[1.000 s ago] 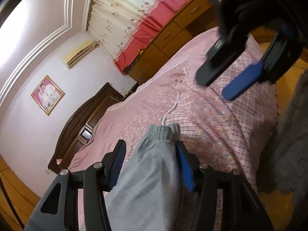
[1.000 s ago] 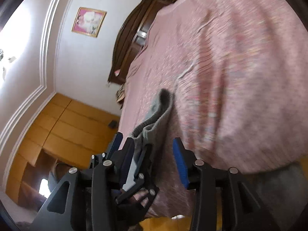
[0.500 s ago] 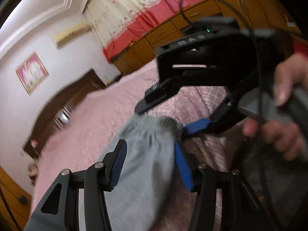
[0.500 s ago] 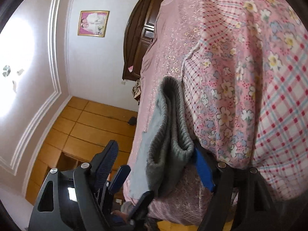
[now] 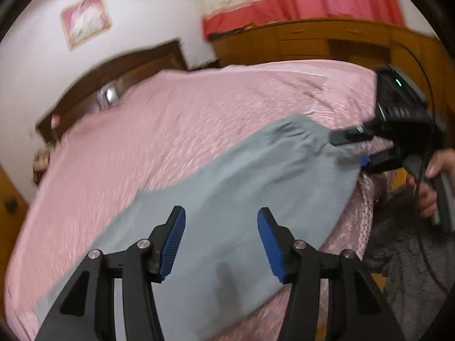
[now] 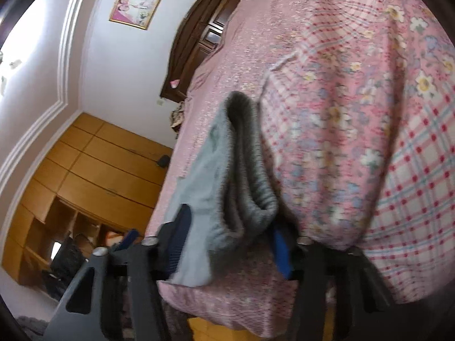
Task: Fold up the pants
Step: 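Grasp the folded waistband edge with the right gripper and lift it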
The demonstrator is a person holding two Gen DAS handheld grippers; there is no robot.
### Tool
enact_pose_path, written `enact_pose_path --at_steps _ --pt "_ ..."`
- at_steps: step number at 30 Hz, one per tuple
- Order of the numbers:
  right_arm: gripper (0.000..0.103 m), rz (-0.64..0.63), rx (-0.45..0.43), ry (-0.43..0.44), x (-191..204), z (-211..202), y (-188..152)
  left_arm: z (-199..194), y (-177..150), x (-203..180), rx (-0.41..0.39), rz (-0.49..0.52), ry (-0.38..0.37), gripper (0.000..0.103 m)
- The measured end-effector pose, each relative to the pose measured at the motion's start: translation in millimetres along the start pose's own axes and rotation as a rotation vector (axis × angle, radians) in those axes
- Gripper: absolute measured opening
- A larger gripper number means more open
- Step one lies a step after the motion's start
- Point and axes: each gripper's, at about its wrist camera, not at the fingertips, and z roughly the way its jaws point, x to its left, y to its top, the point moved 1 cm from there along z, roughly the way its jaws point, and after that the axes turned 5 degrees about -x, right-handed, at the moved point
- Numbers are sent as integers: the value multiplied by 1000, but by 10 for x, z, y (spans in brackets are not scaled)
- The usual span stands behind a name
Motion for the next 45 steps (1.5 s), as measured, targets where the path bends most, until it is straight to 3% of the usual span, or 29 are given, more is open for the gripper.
enact_pose_path --at_steps 1,4,10,12,14,18,21,23,31,38,41,45 --pt "26 27 -2 -20 -56 -8 0 -60 -19 142 5 -43 -1 56" --pt "22 71 10 -14 -145 -54 8 -194 -83 444 19 -110 23 56" --pt "19 -22 8 -163 164 -157 51 -517 -333 1030 14 -194 102 56" --pt "19 -35 -20 -257 328 -159 65 -643 -409 1253 13 -228 113 56" --pt "19 -96 -55 -337 530 -131 37 -782 -499 1462 5 -241 147 57" --pt "19 -330 -33 -490 954 64 -13 -1046 -681 1894 -23 -273 214 65" --pt "19 -299 -28 -527 1050 131 23 -1189 -846 2224 -34 -303 242 67" --pt "18 -290 -45 -608 1152 230 78 -1246 -997 2479 -25 -318 277 69" --pt "18 -572 -97 -842 1952 616 -109 -1240 -1624 3337 28 -461 360 69" --pt "18 -862 -155 -856 2763 985 -503 -1321 -2289 3690 66 -606 396 69" --pt "18 -919 -147 -759 3122 1274 -777 -1425 -2558 3870 106 -702 419 69" --pt "18 -915 -91 -562 3527 1839 -1229 -1612 -2743 3989 91 -775 430 70"
